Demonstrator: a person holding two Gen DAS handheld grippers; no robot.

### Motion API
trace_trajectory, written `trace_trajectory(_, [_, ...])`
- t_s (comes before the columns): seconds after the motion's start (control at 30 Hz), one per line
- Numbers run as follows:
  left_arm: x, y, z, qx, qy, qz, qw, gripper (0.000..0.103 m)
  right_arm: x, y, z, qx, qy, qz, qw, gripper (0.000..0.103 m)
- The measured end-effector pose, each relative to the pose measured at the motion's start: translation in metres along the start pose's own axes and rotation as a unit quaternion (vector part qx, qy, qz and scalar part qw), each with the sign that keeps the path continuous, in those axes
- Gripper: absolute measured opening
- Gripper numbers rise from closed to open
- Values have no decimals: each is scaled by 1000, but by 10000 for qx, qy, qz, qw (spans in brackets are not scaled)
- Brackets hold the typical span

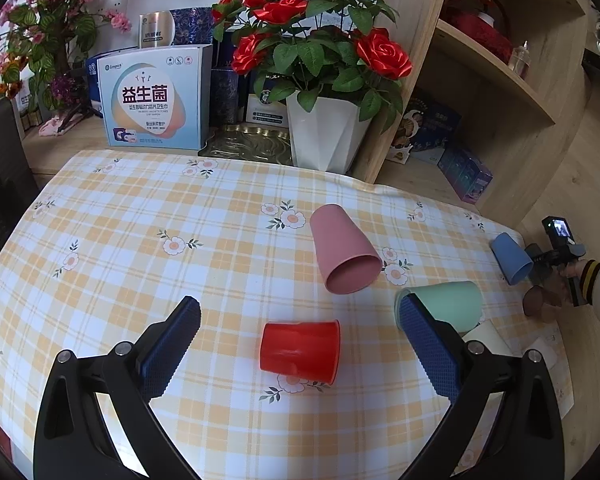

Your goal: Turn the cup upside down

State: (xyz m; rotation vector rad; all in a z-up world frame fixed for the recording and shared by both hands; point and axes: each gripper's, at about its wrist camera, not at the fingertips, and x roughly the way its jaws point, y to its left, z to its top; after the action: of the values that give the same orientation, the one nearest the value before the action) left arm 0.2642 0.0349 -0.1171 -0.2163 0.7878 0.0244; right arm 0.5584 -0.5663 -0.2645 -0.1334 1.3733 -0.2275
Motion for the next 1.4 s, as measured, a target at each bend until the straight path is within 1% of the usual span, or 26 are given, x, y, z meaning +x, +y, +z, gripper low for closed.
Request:
trace_trajectory(0.03, [-1, 0, 0, 3, -10, -9, 10000, 97, -2, -1, -1, 93, -36, 31, 9999, 65])
trace_trajectory(0.1, [-3, 0, 0, 15, -39, -29, 10000, 97, -13, -2, 0, 204, -255, -75, 9994, 65])
trace_trajectory(0.3, [-21, 1, -1, -39, -201, -149, 9997, 97, -55, -9, -15, 591, -716, 100, 9956, 65])
trace_trajectory(0.37, [-32, 3, -2, -55, -291, -207, 9993, 97, -75, -9, -27, 739, -901, 277, 9928, 65])
trace_trajectory(0.43, [-40, 6, -5, -69, -354, -223, 9991, 97, -94, 1, -42, 773, -1071, 426, 9903, 65])
trace_trajectory(0.57, [-55, 13, -12, -96, -382, -207, 9990, 97, -134, 20, -73, 675, -1283, 611, 9875, 65])
trace_trajectory(0.73, [-75, 16, -24, 7, -467, -237, 9986, 97, -189, 76, -122, 324, -1571, 926, 9827, 65])
trace_trajectory(0.8, [-83, 18, -30, 52, -478, -236, 9986, 97, -208, 105, -143, 53, -1656, 1112, 9799, 65])
trace_trajectory(0.87, [-89, 21, -36, 65, -475, -271, 9985, 97, -227, 141, -166, -249, -1711, 1398, 9750, 65])
trace_trajectory(0.9, [-91, 23, -39, 80, -461, -271, 9985, 97, -233, 152, -178, -366, -1725, 1500, 9728, 65])
trace_trajectory(1.07, [-96, 33, -55, 159, -325, -134, 9993, 97, -258, 238, -231, -954, -1664, 2137, 9579, 65])
trace_trajectory(1.1, [-97, 36, -57, 162, -294, -93, 9994, 97, -259, 260, -242, -1080, -1610, 2280, 9542, 65])
trace_trajectory(1.23, [-101, 53, -66, 96, -252, 61, 9996, 97, -255, 320, -285, -1345, -1311, 2721, 9438, 65])
trace_trajectory(1.33, [-102, 67, -71, 19, -195, 261, 9995, 97, -239, 357, -306, -1323, -1014, 2871, 9433, 65])
trace_trajectory(1.37, [-102, 70, -72, -6, -174, 306, 9994, 97, -230, 369, -311, -1256, -884, 2894, 9448, 65])
trace_trajectory(1.4, [-103, 75, -74, -39, -161, 344, 9993, 97, -223, 377, -313, -1154, -847, 2887, 9466, 65])
